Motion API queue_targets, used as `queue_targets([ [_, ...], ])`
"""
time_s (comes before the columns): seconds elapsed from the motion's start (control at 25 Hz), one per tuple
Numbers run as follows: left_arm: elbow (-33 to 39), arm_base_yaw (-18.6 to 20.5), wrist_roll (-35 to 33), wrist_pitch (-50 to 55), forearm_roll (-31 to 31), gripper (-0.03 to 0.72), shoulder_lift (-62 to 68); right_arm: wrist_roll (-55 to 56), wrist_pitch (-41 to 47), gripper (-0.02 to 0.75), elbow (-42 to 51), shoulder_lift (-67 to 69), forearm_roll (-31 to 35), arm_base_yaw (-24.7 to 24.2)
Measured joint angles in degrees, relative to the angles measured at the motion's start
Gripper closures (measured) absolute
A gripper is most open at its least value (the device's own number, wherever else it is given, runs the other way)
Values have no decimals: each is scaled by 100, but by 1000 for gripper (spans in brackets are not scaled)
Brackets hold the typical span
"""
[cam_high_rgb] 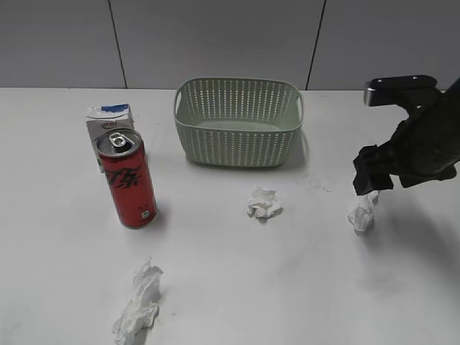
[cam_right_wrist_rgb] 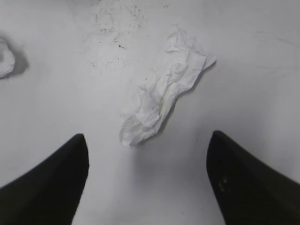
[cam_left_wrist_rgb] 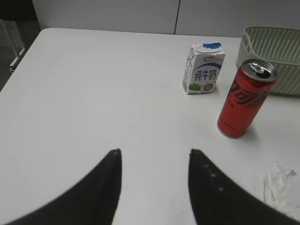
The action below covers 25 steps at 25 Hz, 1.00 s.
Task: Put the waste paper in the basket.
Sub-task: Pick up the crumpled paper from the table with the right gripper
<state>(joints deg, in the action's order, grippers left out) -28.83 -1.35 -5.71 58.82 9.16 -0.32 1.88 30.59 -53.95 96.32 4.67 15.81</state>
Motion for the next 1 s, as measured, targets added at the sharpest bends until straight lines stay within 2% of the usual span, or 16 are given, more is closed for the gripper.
queue_targets([
  [0.08,0,0,-7,0,12,126,0,213,-127,148,-69,331,-73,11],
  [0.16,0,0,-1,0,23,41,0,303,-246,148,-128,621,-111,11],
  [0.4,0,0,2,0,30,22,0,369,-535,148,-169,1374,-122,11],
  [0.52,0,0,1,0,30,22,0,373,-590,182,-201,1467,-167,11],
  [0.68,0,0,1,0,30,29,0,373,-642,332,-214,1473,-181,11],
  [0.92,0,0,0,0,30,50,0,375,-518,668,-208,1297,-170,11],
  [1.0,0,0,2,0,30,59,0,375,-498,680,-208,1055,-165,11],
])
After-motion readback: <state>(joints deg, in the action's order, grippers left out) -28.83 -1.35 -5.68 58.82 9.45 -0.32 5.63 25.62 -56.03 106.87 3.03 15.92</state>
